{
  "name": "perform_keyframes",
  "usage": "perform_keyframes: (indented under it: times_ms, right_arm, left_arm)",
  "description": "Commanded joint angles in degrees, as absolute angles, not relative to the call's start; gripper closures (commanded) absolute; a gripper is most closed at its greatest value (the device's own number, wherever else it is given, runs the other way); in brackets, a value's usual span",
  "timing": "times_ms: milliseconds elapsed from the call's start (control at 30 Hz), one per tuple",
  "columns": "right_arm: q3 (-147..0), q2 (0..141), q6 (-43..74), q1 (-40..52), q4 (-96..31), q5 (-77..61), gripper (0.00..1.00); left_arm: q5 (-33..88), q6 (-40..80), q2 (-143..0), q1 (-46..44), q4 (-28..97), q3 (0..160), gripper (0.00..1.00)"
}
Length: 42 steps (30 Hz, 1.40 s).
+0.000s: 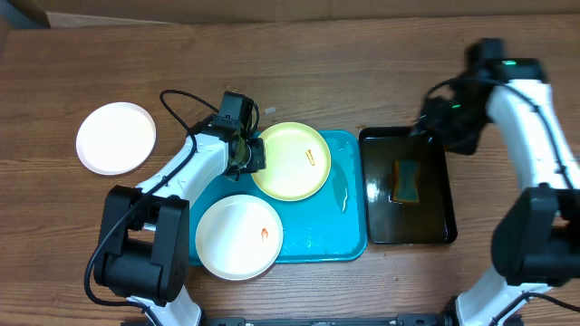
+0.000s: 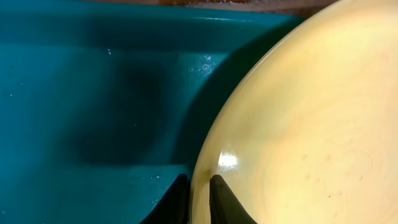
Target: Clean dirty plates on tray and stack at the side
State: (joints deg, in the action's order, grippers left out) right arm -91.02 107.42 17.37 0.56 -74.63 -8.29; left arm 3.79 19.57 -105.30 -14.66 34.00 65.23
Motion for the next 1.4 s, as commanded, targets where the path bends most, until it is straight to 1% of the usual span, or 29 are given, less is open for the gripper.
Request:
perform_keyframes:
  times_ms: [0,233,300,400,533,567,600,633,667,700,733,767,800,833,867,900,1067,1167,1200,1233,1267,1300,1333,1367]
  right_arm:
    - [-87.3,106.8,22.6,4.5,-74.2,4.8,0.21]
    - [-77.0,106.8,23.5,9.4,-67.5,6.3,0.22]
    - [-73.4,106.8,23.7,10.1,-65.1,5.7,0.26]
    - [-70.4,106.8,23.7,10.5,-63.4,2.8,0.36]
    - [-67.8,106.8,23.6,10.6,-60.6,-2.4,0.36]
    - [-67.5,106.8,23.6,10.6,-60.3,-2.7,0.37]
    - [-67.5,106.8,23.6,10.6,-60.3,-2.7,0.44]
    - [-67.5,106.8,23.6,10.6,-60.3,-2.6,0.55]
    - [-67.5,106.8,23.6,10.6,-60.3,-2.6,0.73]
    - [-67.5,106.8,23.5,10.6,-60.3,-2.6,0.96]
    - [-67.5,106.8,22.5,10.6,-60.3,-2.7,0.96]
    - [-67.6,106.8,21.7,10.6,-60.3,-2.7,0.95]
    - [-67.6,106.8,20.6,10.6,-60.3,-2.7,0.76]
    - [-67.7,106.8,19.7,10.6,-60.3,-2.7,0.36]
    - [-67.7,106.8,19.2,10.5,-60.2,-2.6,0.18]
    - [-67.8,106.8,19.2,10.5,-59.9,-2.2,0.13]
    - [-67.8,106.8,19.3,10.4,-55.6,0.6,0.14]
    - [-67.8,106.8,19.3,10.4,-54.0,0.5,0.23]
    - [-67.8,106.8,19.3,10.4,-54.0,0.5,0.32]
    - [-67.8,106.8,19.3,10.4,-54.0,0.5,0.43]
    - [-67.8,106.8,19.3,10.4,-54.0,0.5,0.67]
    - [-67.8,106.8,19.3,10.4,-54.0,0.5,0.86]
    - [-67.8,106.8,19.3,10.4,-54.0,0.5,0.95]
    - [-67.8,106.8,19.3,10.4,-54.0,0.5,0.95]
  left_arm:
    - [4.4,19.7,-105.6,-15.1,33.7,64.9,0.84]
    - [5.8,19.7,-105.6,-15.1,33.7,64.9,0.84]
    - [5.8,19.7,-105.6,-15.1,33.7,64.9,0.83]
    - [5.8,19.7,-105.6,-15.1,33.8,64.9,0.83]
    - [5.8,19.7,-105.6,-15.1,33.7,64.9,0.83]
    - [5.8,19.7,-105.6,-15.1,33.7,64.9,0.82]
    - [5.8,19.7,-105.6,-15.1,33.7,64.8,0.82]
    - [5.8,19.7,-105.6,-15.1,33.7,64.8,0.82]
    - [5.8,19.7,-105.6,-15.1,33.8,64.9,0.82]
    - [5.8,19.7,-105.6,-15.1,33.8,64.9,0.82]
    - [5.8,19.7,-105.6,-15.1,33.8,64.9,0.82]
    - [5.8,19.7,-105.6,-15.1,33.8,64.9,0.82]
    - [5.8,19.7,-105.6,-15.1,33.8,64.9,0.82]
    - [5.8,19.7,-105.6,-15.1,33.8,64.9,0.82]
    - [5.8,19.7,-105.6,-15.1,33.8,64.9,0.8]
    - [5.8,19.7,-105.6,-15.1,33.8,64.9,0.79]
    - [5.8,19.7,-105.6,-15.1,33.8,64.9,0.77]
    - [5.8,19.7,-105.6,-15.1,33.8,64.9,0.76]
    - [5.8,19.7,-105.6,-15.1,33.8,64.9,0.76]
    - [5.8,19.7,-105.6,-15.1,33.8,64.8,0.76]
    - [5.8,19.7,-105.6,-15.1,33.8,64.9,0.76]
    - [5.8,19.7,-105.6,-15.1,33.8,64.9,0.76]
    - [5.8,19.7,-105.6,-15.1,33.8,64.9,0.77]
    - [5.8,19.7,-105.6,-15.1,33.8,64.9,0.78]
